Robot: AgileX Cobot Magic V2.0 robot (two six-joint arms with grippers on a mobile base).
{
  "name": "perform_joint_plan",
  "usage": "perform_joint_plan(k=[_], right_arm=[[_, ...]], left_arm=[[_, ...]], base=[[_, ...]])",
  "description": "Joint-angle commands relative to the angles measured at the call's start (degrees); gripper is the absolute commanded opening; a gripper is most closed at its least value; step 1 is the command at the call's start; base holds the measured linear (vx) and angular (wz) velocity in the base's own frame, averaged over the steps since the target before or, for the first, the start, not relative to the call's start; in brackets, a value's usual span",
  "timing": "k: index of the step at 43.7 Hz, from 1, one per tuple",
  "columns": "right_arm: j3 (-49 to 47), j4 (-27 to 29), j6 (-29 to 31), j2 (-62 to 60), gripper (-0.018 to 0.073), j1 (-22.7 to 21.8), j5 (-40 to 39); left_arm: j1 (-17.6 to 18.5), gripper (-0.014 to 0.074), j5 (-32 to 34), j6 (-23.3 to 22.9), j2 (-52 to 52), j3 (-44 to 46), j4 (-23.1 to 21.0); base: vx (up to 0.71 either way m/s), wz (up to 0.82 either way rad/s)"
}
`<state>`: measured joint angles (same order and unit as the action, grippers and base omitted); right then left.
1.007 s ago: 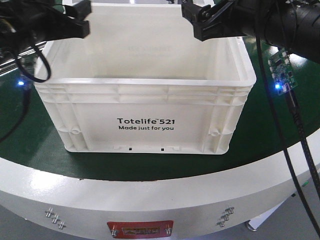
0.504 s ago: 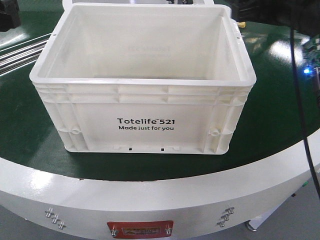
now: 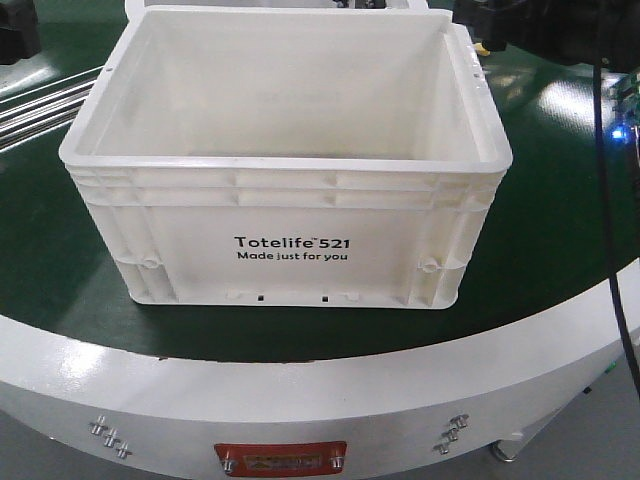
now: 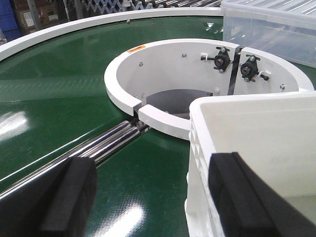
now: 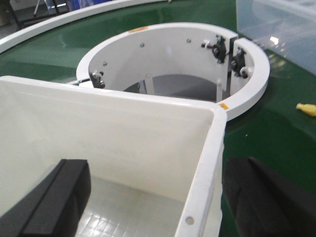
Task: Place moving items into box and shelve
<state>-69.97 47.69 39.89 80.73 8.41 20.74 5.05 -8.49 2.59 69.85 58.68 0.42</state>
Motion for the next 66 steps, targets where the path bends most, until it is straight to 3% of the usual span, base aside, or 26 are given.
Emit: perform_joint_plan(k=[1,16,17,32,44,45,47,58,66], right_arm=[[-5.0,-3.8,-5.3,-0.1,0.0592,-0.4,0.7],[-17.0,-24.5,-27.2,6.7,0.0529,-0.4,14.8],[-24.9,-30.6,-33.6,11.4,0.0513,-0.4,25.2],[-33.0,-28.1,-36.6,17.6,0.0513,-0.3,34.3],[-33.6,-28.2,-38.3,20.4,0.0512,-0.3,35.6],[-33.6,-31.2,-38.3,21.2,0.0483,-0.2,35.9],[-33.6,-31.6,-38.3,21.2,0.0473,-0.2,36.1],[-33.6,-30.7,-38.2,21.2,0.0424,-0.1,37.0],[-33.6,-31.8,-37.2,21.2,0.0416,2.6,36.3]], left_arm=[[0.0,0.0575,4.2,-0.4,-1.7,1.6,0.0],[0.0,0.0575,4.2,-0.4,-1.7,1.6,0.0],[0.0,0.0575,4.2,-0.4,-1.7,1.6,0.0],[0.0,0.0575,4.0,-0.4,-1.7,1.6,0.0],[0.0,0.0575,3.9,-0.4,-1.7,1.6,0.0],[0.0,0.0575,3.9,-0.4,-1.7,1.6,0.0],[0.0,0.0575,3.9,-0.4,-1.7,1.6,0.0],[0.0,0.0575,3.8,-0.4,-1.7,1.6,0.0],[0.0,0.0575,3.7,-0.4,-1.6,1.6,0.0]], base=[[0.00,0.00],[0.00,0.00],[0.00,0.00],[0.00,0.00],[0.00,0.00],[0.00,0.00],[0.00,0.00],[0.00,0.00],[0.00,0.00]])
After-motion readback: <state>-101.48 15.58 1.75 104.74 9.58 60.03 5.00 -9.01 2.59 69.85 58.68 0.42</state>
